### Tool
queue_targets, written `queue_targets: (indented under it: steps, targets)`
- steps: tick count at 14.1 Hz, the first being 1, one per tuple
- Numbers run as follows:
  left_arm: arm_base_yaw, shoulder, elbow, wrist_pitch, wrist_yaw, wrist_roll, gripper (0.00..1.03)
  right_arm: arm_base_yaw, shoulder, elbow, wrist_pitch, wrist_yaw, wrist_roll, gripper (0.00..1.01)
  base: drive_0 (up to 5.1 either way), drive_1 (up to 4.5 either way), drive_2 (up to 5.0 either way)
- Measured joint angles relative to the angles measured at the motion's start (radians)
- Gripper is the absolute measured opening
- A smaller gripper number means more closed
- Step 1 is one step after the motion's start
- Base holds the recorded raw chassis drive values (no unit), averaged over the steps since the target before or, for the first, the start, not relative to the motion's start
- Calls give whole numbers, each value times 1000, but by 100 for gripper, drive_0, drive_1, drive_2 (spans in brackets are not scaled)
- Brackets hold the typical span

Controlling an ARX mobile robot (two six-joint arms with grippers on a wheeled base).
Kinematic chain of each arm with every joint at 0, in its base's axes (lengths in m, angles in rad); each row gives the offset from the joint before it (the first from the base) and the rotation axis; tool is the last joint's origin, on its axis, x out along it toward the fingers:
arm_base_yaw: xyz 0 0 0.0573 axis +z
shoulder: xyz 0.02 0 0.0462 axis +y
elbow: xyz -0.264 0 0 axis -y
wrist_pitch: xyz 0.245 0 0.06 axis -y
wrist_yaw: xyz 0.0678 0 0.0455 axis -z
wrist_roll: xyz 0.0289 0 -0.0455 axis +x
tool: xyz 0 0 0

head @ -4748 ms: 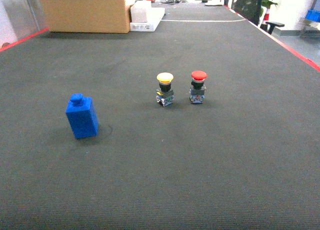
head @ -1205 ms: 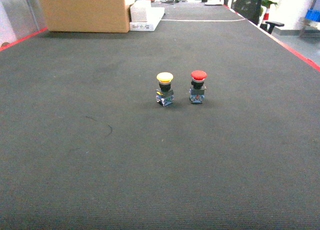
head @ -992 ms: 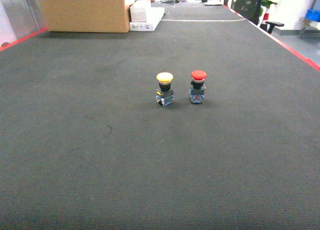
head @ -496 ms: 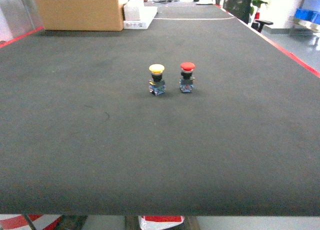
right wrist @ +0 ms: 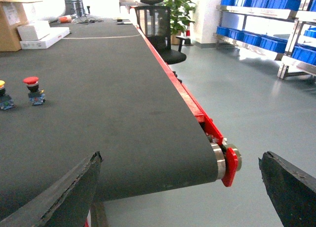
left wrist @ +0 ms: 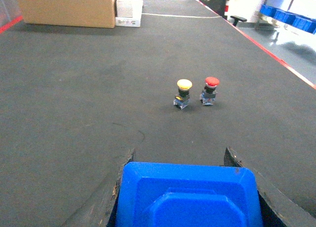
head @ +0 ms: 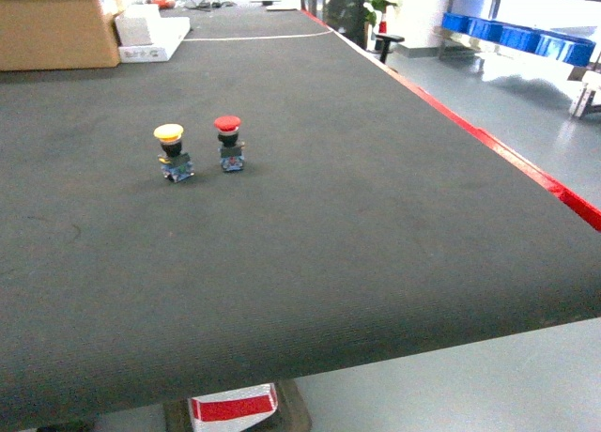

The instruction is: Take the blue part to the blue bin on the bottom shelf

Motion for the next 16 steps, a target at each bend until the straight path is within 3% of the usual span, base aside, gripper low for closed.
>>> queue_targets:
  steps: [16]
  targets:
    - [0, 0, 0, 0, 0, 0, 44, 0, 0, 0, 0, 0, 0, 98, -159, -159, -159]
